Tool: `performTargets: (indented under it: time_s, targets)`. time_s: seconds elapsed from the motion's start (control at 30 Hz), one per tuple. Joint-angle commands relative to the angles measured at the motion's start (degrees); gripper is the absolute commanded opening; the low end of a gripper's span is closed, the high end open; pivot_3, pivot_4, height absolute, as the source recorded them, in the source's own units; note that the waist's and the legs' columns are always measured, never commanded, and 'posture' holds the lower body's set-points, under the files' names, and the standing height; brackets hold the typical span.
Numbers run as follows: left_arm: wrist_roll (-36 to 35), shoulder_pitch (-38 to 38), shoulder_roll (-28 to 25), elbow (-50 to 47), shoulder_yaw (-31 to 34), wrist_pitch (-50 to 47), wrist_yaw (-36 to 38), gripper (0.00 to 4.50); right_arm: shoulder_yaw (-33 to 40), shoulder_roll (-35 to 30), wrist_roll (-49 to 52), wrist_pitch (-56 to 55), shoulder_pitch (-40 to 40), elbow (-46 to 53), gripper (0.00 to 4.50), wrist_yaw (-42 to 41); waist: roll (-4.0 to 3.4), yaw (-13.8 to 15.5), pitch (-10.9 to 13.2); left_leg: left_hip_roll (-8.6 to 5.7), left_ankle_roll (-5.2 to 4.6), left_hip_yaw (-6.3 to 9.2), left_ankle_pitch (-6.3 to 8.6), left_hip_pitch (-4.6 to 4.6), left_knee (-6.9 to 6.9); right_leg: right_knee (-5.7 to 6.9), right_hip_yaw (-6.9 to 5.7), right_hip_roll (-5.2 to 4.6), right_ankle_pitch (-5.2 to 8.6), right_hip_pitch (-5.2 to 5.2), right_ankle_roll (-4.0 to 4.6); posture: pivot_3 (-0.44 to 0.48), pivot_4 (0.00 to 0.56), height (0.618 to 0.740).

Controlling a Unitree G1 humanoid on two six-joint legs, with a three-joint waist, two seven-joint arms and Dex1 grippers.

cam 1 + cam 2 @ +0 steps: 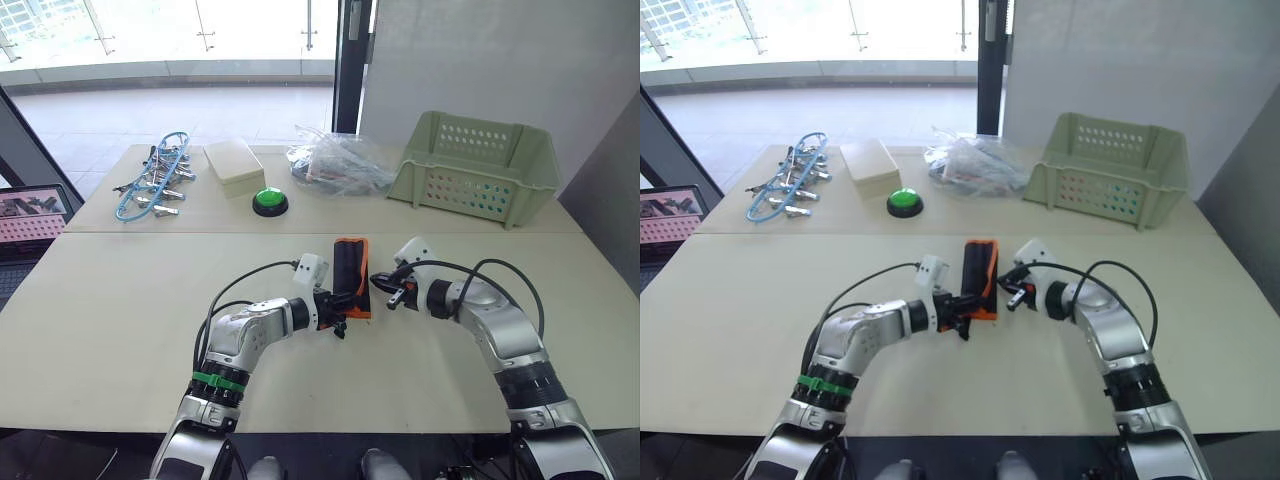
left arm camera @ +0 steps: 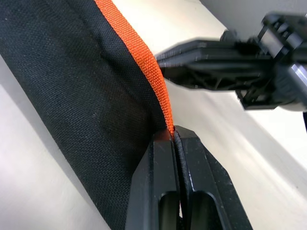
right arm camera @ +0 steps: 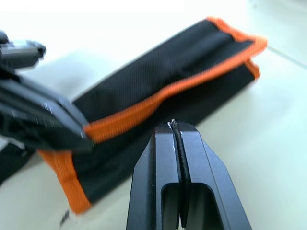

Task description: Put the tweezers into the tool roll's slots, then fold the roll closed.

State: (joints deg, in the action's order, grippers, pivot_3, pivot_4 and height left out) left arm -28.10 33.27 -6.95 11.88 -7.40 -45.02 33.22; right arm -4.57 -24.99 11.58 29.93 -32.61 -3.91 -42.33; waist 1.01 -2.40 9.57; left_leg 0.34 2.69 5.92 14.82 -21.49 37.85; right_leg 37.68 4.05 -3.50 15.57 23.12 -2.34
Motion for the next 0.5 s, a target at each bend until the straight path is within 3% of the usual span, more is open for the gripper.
performTargets:
  time_s: [0.03,0.23,0.5]
  targets:
    - [3.47,-1.0,0.17,3.42,-2.79,-1.01,-0.55,0.02,2.66,1.19,2.74,-2.08,-3.25,2.43,0.0,-0.03,0.0,0.05,0.0,0.0,0.0,0.0,0.0,0.01,0.0,0.0,0.0,0.0,0.0,-0.01,0.0,0.0,0.15,0.74]
    - [4.16,-1.74,0.11,2.52,-2.52,-1.77,-1.0,0.02,-1.43,3.79,-0.11,-4.93,-6.09,-3.81,0.0,-0.85,0.01,0.13,-0.02,0.0,0.0,0.02,0.0,0.11,0.0,-0.01,-0.03,0.0,0.0,-0.12,0.0,0.0,0.15,0.74]
    - [4.4,-3.58,-2.05,-2.03,-1.59,-2.2,-1.38,0.02,-7.43,5.93,-7.47,-9.47,-7.3,-19.73,0.0,0.8,-0.01,-0.29,-0.04,0.01,0.0,0.02,0.0,0.13,-0.01,0.05,-0.01,0.01,0.0,-0.08,0.0,0.0,0.15,0.74]
